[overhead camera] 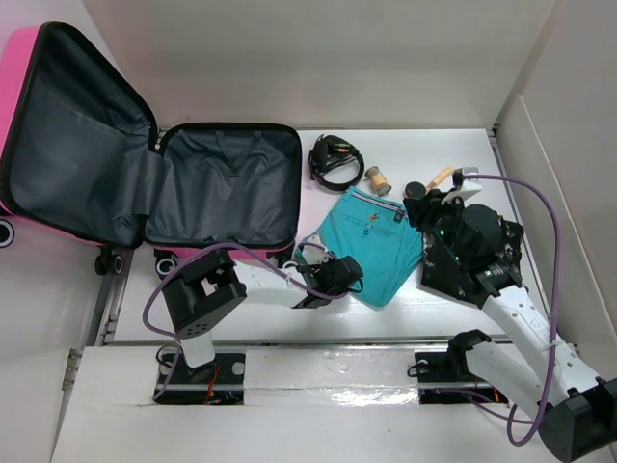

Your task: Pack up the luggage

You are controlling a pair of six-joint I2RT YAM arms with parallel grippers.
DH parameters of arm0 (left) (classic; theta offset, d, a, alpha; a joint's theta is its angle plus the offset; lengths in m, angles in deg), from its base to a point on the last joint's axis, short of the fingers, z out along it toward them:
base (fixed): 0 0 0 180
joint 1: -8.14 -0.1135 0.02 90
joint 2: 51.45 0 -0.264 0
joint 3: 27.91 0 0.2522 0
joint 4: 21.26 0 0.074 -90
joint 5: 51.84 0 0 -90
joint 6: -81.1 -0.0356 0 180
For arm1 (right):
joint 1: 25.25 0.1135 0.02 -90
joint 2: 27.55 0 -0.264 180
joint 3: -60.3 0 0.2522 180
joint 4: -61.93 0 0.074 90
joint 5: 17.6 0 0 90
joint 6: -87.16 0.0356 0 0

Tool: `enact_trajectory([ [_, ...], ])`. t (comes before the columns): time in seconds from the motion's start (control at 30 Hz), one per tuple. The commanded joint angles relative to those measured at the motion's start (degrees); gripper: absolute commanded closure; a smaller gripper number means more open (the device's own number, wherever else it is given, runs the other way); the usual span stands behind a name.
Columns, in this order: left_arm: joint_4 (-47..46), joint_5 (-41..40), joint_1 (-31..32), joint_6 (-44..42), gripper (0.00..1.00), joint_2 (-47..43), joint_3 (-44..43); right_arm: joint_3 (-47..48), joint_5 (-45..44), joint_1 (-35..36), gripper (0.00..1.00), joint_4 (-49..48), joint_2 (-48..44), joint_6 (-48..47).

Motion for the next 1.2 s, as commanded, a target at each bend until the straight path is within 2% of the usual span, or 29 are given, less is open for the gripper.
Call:
enact_trajectory([
  [0.0,4.33,-2.88,-1.09,-0.60,0.84,0.26,4.28,1.95,1.11,-0.48,0.63,-2.87,-1.17,-0.12],
  [0.17,-0.84,-6.13,-1.62,-8.23,1.00,-4.30,7.62,2.12,1.11,-0.48,0.66,-2.70,-1.52,-0.12],
  [0.27,-3.57,-7.71,-2.15,-14.74,1.00,-7.03,8.33,1.95,1.20,-0.48,0.66,-2.87,-2.04,-0.12],
  [0.3,-3.76,-8.06,-2.15,-20.33,1.00,-7.56,7.29,1.86,1.20,-0.48,0.66,-2.87,-2.31,-0.12],
  [0.37,-3.32,-8.68,-2.15,-26.77,1.00,-9.32,4.83,1.77,0.85,-0.48,0.66,-2.87,-2.48,-0.12],
  [0.4,-3.41,-8.59,-2.15,-33.50,1.00,-9.76,2.03,1.77,0.76,-0.48,0.66,-2.96,-2.66,-0.12],
  [0.5,-0.95,-6.75,-2.67,-41.19,1.00,-11.43,-4.12,1.60,0.24,-0.48,0.66,-2.96,-2.84,-0.12],
  [0.6,1.16,-3.16,-3.38,-49.63,1.00,-13.80,-8.70,1.60,0.06,-0.48,0.66,-2.87,-3.01,0.05],
  [0.77,0.73,13.62,-12.42,-59.47,1.00,-18.02,-13.20,1.60,0.15,-0.48,0.65,-3.05,-3.36,0.40],
  [0.83,1.68,21.77,-15.23,-62.04,1.00,-17.24,-16.96,1.60,0.15,-0.48,0.65,-2.96,-3.71,0.49],
  [0.9,4.84,25.41,-17.61,-64.67,1.00,-15.22,-23.35,1.42,0.23,-0.48,0.65,-3.22,-3.72,0.75],
  [1.0,12.83,23.84,-18.23,-68.70,1.00,-9.77,-34.33,1.51,0.58,-0.48,0.65,-3.05,-3.72,0.76],
  [1.07,15.91,26.55,-18.75,-70.21,1.00,-7.31,-38.76,1.33,0.58,-0.48,0.65,-3.31,-3.80,0.76],
  [1.13,18.90,27.09,-18.76,-73.11,1.00,-4.07,-47.10,1.51,0.94,-0.48,0.65,-3.22,-3.63,0.84],
  [1.17,22.92,27.00,-18.76,-74.25,1.00,-2.83,-50.00,1.59,1.20,-0.48,0.65,-3.22,-3.72,0.84],
])
